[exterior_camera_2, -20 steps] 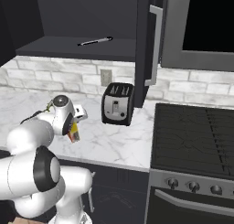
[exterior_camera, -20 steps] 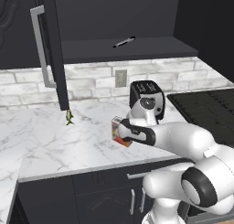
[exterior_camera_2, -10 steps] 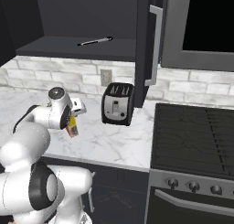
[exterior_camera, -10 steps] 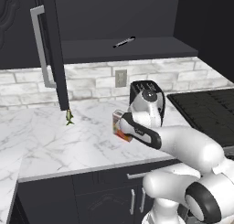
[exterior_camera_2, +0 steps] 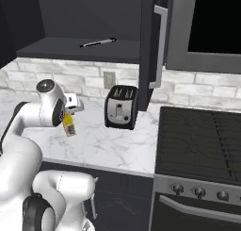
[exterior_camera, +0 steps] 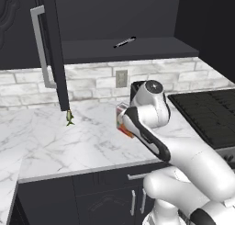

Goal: Pick the yogurt and cereal from the counter and place them in the cabinets closest to them.

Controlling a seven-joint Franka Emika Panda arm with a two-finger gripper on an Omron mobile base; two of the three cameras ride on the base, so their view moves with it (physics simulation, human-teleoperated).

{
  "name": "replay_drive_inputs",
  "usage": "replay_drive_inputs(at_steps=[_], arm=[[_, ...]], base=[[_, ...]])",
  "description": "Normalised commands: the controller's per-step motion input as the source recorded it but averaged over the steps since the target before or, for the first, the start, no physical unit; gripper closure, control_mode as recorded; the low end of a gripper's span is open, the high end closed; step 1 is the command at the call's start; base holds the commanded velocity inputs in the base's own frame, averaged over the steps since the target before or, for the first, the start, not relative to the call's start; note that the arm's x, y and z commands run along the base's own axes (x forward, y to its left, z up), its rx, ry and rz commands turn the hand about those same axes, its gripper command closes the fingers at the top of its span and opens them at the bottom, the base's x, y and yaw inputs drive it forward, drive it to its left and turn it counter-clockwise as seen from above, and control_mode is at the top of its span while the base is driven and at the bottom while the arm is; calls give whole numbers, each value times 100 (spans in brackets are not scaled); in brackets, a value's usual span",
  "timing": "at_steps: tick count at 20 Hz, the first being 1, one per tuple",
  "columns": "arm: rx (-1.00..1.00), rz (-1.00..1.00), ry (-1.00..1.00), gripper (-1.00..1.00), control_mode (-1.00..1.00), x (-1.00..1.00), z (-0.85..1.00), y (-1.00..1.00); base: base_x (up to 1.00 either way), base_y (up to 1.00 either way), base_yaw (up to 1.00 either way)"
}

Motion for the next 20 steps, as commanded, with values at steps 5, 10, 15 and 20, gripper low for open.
replay_drive_inputs(at_steps=[5, 10, 15, 20], arm=[[3, -9, 0, 100, -100, -43, 58, 0], [4, -9, 0, 100, -100, -38, 62, 0], [4, -7, -1, 100, -100, -34, 64, 0], [3, -7, -1, 100, -100, -31, 67, 0]], base=[[0, 0, 0], [0, 0, 0], [0, 0, 0], [0, 0, 0]])
